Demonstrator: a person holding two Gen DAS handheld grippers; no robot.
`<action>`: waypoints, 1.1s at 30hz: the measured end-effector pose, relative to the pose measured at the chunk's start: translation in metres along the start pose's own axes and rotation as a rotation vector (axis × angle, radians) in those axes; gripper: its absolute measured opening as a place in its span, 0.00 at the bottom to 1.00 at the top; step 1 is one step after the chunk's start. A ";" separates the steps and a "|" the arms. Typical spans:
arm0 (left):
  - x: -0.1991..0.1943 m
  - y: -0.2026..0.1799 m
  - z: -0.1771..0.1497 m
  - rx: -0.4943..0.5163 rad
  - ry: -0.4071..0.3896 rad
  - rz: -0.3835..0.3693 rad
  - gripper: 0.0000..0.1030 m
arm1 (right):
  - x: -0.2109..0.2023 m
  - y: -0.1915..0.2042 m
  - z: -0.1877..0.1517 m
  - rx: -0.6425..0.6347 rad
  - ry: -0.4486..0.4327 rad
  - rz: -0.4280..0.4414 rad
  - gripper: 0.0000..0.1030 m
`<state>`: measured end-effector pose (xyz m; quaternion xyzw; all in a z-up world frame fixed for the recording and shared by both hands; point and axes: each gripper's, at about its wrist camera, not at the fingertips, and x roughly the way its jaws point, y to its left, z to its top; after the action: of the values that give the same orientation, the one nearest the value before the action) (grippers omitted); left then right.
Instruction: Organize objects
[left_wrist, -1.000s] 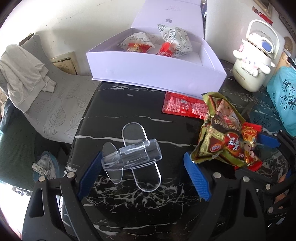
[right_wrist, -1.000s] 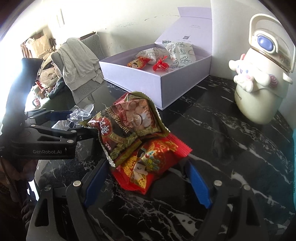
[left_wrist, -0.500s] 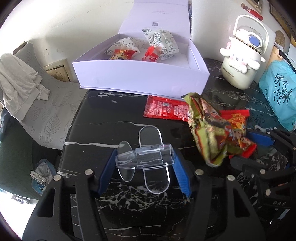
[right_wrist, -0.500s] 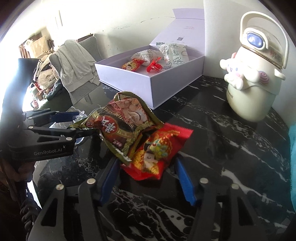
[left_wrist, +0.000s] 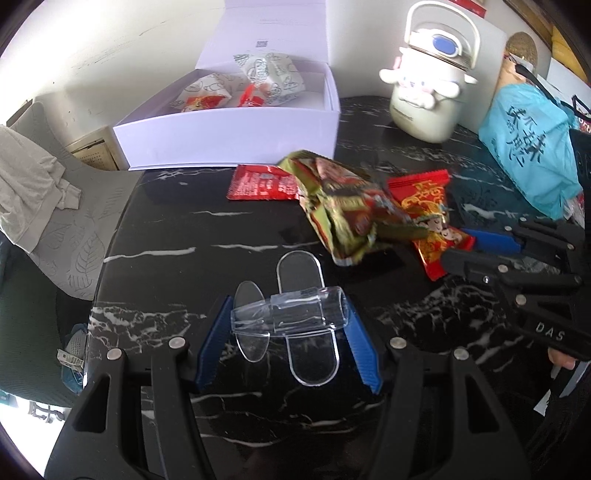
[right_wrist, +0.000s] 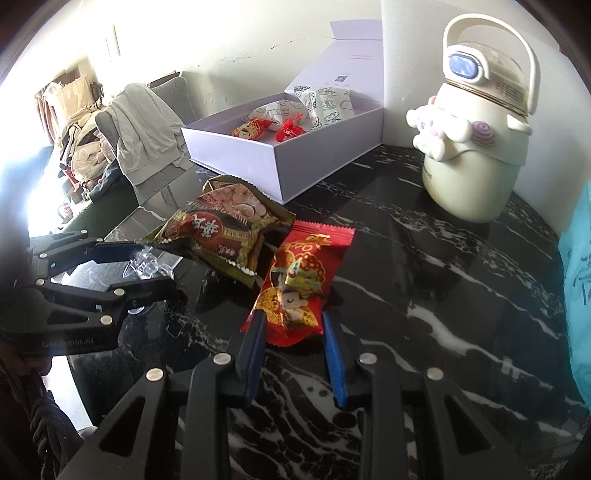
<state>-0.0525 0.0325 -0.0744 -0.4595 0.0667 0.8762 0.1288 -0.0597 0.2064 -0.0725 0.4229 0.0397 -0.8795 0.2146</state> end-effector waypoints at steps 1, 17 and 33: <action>-0.001 -0.002 -0.001 0.003 0.000 0.001 0.57 | -0.002 -0.002 -0.002 0.006 -0.003 0.006 0.29; 0.000 0.003 0.000 -0.039 -0.031 0.011 0.61 | 0.005 -0.003 0.012 0.006 -0.027 -0.018 0.56; 0.002 0.002 0.002 -0.034 -0.049 0.007 0.61 | 0.019 -0.007 0.022 -0.024 -0.002 0.034 0.21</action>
<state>-0.0559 0.0317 -0.0745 -0.4399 0.0502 0.8886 0.1195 -0.0886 0.2006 -0.0735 0.4200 0.0430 -0.8756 0.2345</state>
